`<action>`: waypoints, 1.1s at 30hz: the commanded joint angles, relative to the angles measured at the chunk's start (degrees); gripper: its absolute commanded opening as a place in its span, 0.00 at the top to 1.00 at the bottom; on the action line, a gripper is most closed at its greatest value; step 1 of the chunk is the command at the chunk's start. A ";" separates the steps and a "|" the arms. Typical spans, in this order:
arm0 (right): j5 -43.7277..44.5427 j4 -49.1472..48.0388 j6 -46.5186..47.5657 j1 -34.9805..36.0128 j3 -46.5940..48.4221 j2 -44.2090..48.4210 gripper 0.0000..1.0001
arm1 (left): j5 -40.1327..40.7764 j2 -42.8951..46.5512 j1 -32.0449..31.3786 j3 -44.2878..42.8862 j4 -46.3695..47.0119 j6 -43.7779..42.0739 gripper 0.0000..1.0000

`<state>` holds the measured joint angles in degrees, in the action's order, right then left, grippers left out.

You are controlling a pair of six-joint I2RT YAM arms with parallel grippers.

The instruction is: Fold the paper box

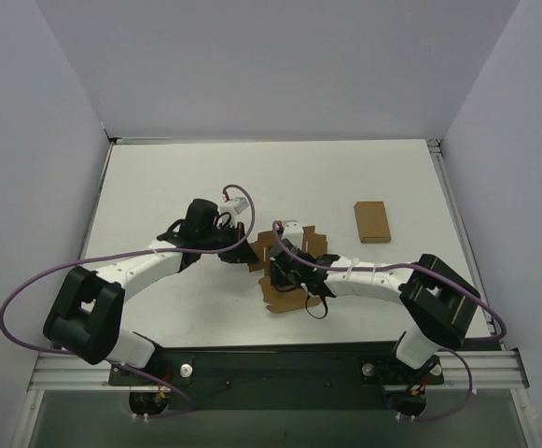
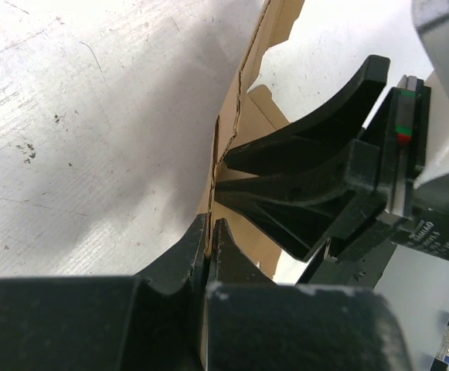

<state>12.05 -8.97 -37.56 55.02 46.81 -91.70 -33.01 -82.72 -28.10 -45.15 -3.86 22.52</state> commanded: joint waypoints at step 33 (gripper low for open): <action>0.42 3.96 -10.77 -2.47 7.25 14.27 0.41 | 8.76 5.29 -5.30 -6.62 -10.03 -9.16 1.00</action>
<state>9.82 -3.07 -45.25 53.17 52.38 -76.66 -25.47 -79.26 -32.53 -51.46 -14.02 14.70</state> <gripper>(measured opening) 0.595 0.035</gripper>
